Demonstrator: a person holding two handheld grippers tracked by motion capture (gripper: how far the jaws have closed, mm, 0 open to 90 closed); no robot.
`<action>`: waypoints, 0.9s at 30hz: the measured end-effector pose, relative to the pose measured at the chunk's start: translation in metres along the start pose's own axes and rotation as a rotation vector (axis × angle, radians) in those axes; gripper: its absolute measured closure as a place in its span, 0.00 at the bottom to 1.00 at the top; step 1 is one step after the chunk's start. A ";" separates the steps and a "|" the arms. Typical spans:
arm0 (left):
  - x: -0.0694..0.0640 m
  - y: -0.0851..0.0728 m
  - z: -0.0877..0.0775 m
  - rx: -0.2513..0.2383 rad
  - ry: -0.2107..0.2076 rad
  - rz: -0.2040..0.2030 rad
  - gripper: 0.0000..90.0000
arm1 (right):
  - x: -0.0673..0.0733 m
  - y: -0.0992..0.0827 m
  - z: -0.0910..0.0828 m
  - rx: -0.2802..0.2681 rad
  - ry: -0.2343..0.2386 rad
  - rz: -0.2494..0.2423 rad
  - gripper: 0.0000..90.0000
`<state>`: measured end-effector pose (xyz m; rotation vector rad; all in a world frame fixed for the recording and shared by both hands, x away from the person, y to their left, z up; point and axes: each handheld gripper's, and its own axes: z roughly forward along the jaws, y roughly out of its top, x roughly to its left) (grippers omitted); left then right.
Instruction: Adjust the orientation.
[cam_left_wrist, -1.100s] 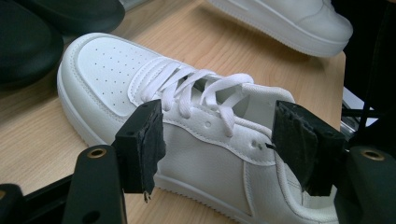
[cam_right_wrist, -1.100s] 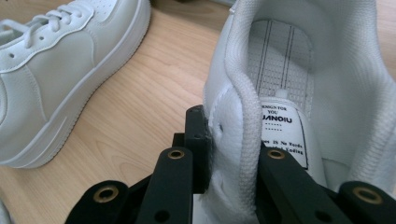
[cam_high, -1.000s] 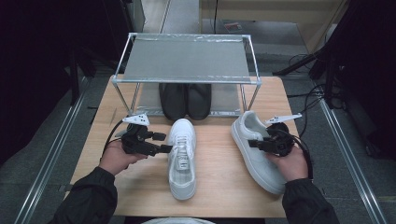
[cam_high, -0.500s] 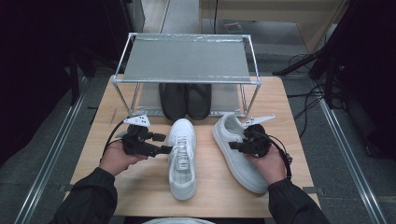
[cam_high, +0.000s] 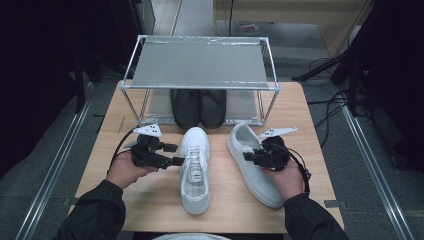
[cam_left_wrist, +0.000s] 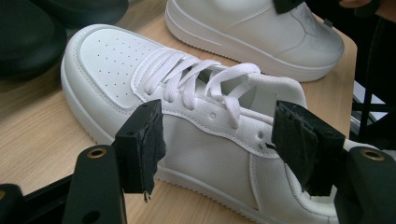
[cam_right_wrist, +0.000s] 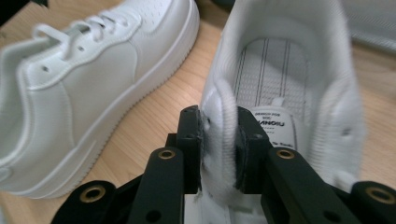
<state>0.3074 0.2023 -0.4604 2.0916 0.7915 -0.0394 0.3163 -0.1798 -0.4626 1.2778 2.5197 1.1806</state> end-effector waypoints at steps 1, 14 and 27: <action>0.000 0.000 0.000 -0.002 0.000 -0.001 0.38 | 0.001 0.001 -0.004 -0.004 -0.008 -0.002 0.85; 0.001 0.000 -0.001 -0.004 0.002 -0.021 0.37 | 0.011 -0.011 -0.021 -0.055 0.045 0.005 1.00; 0.005 -0.001 -0.006 -0.044 0.009 -0.029 0.37 | 0.015 -0.021 0.016 0.096 0.048 -0.039 1.00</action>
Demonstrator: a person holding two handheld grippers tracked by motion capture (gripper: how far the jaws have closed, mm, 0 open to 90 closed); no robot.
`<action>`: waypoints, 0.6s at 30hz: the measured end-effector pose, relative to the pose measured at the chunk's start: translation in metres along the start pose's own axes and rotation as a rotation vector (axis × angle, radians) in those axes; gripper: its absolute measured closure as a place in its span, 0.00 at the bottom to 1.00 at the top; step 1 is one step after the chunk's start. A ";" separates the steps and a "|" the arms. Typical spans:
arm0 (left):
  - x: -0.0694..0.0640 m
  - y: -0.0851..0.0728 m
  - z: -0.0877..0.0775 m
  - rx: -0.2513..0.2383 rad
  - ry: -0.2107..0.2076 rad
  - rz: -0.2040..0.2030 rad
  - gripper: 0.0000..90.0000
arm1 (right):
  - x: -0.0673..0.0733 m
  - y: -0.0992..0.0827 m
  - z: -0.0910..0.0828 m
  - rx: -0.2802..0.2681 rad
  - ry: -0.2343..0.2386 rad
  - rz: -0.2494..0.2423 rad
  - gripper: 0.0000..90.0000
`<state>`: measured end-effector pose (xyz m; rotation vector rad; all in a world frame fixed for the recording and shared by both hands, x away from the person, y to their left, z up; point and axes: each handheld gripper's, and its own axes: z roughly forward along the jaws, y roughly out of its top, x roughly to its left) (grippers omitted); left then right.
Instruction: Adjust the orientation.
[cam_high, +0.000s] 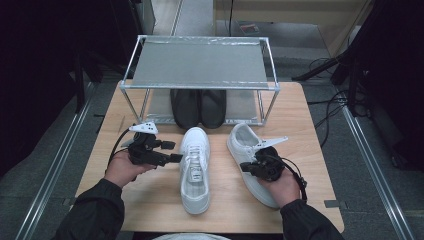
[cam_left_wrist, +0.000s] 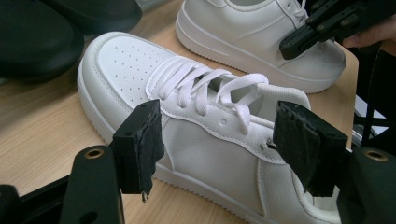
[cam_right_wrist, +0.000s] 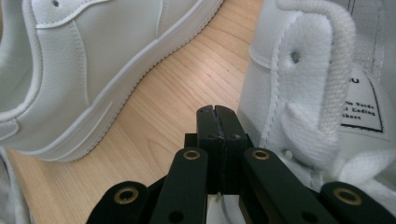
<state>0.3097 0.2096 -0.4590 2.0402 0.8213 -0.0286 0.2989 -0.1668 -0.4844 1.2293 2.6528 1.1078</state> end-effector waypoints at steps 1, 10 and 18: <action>0.000 0.000 0.000 -0.003 0.006 0.002 0.37 | -0.001 0.000 0.000 0.005 -0.001 -0.001 1.00; 0.002 -0.001 -0.002 0.002 0.042 0.018 0.41 | -0.004 -0.001 -0.001 0.009 0.000 -0.016 1.00; 0.002 0.000 -0.002 -0.010 0.033 0.024 0.40 | -0.009 -0.002 -0.002 0.012 0.032 -0.016 1.00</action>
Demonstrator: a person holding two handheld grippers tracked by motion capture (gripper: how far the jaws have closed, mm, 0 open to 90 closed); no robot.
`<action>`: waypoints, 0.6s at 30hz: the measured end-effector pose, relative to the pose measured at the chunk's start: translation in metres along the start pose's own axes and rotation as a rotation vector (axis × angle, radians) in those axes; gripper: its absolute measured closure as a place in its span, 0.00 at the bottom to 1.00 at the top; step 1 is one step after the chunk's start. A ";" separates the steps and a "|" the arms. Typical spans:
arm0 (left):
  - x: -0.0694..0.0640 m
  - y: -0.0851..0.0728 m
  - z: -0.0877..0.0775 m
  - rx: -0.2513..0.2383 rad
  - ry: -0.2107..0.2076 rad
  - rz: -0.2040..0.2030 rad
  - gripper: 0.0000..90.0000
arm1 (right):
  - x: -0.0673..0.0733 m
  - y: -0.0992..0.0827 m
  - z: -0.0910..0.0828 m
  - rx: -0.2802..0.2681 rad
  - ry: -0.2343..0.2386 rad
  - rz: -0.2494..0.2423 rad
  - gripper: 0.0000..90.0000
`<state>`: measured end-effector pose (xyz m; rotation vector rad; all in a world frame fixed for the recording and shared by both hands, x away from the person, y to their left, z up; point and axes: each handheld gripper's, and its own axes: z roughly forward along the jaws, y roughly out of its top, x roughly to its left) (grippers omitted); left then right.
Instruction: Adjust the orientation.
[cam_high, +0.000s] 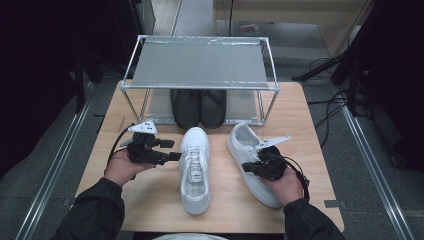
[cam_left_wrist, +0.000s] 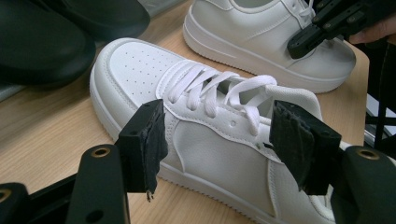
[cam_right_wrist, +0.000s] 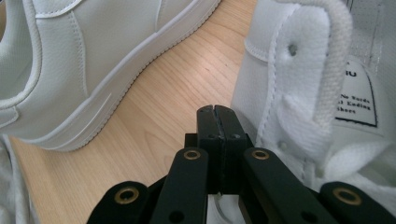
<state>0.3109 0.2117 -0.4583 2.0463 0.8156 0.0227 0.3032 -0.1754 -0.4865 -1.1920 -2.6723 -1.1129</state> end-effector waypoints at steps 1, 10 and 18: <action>0.000 0.000 0.000 -0.001 -0.002 -0.001 0.40 | 0.000 -0.001 -0.001 0.002 0.002 -0.005 1.00; 0.000 0.002 0.004 0.003 -0.018 0.001 0.40 | -0.016 -0.010 -0.016 -0.006 -0.031 0.052 1.00; 0.000 0.003 0.005 0.007 -0.028 0.019 0.40 | -0.036 -0.019 -0.030 -0.030 -0.084 0.129 1.00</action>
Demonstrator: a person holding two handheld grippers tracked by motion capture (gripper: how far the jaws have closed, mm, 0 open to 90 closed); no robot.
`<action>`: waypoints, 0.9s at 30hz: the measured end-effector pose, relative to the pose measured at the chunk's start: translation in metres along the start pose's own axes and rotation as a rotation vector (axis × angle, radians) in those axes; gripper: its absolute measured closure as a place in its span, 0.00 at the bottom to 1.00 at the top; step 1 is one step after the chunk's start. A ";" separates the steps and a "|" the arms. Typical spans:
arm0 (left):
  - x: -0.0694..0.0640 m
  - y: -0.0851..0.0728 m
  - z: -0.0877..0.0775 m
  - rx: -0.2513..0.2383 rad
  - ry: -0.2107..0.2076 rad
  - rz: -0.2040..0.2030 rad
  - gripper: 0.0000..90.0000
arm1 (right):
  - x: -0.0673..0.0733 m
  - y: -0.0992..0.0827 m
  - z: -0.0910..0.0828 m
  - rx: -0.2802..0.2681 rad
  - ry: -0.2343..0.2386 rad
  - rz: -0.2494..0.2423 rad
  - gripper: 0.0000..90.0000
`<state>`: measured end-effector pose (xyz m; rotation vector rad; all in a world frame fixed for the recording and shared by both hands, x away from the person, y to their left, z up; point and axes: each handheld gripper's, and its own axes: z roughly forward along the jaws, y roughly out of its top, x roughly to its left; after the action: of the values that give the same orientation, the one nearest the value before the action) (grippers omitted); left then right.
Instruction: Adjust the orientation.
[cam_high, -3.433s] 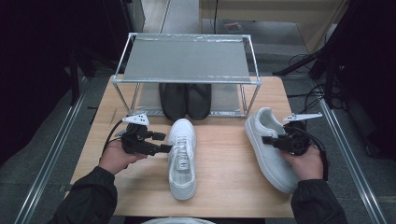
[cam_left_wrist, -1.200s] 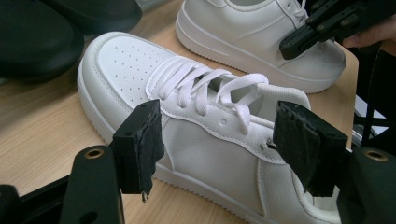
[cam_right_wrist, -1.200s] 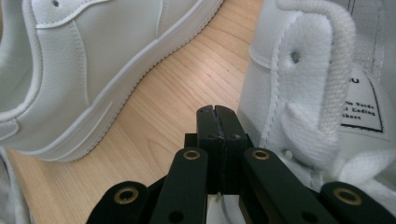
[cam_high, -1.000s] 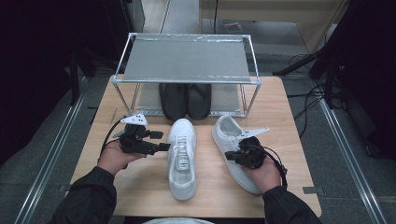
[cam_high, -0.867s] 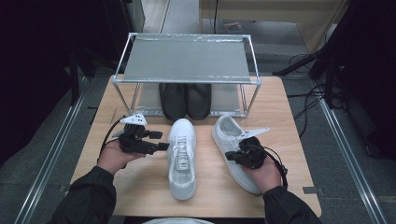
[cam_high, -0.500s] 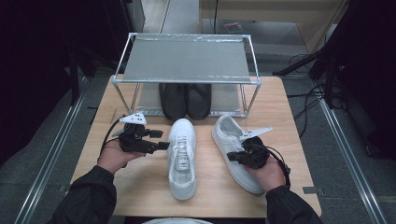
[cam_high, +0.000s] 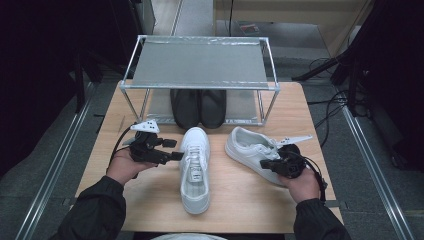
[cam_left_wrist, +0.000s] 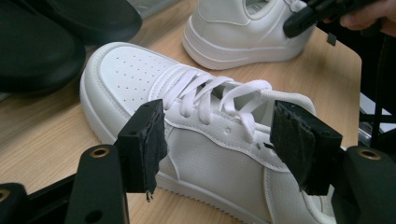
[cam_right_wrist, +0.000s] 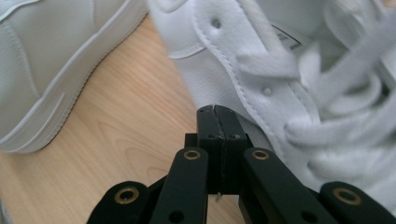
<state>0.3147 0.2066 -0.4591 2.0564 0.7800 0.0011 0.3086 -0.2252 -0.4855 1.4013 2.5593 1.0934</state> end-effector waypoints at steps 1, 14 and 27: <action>0.000 0.000 0.000 0.001 0.000 0.003 0.40 | -0.003 -0.001 -0.001 -0.007 -0.011 0.016 1.00; -0.001 0.000 0.003 0.025 0.006 0.000 0.40 | -0.012 0.007 -0.013 -0.073 -0.076 0.083 1.00; -0.007 -0.011 -0.003 0.034 0.019 -0.004 0.38 | 0.022 0.049 0.011 -0.133 -0.035 -0.002 1.00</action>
<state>0.3026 0.2092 -0.4633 2.0894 0.8006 0.0052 0.3353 -0.1858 -0.4582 1.3731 2.4139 1.2026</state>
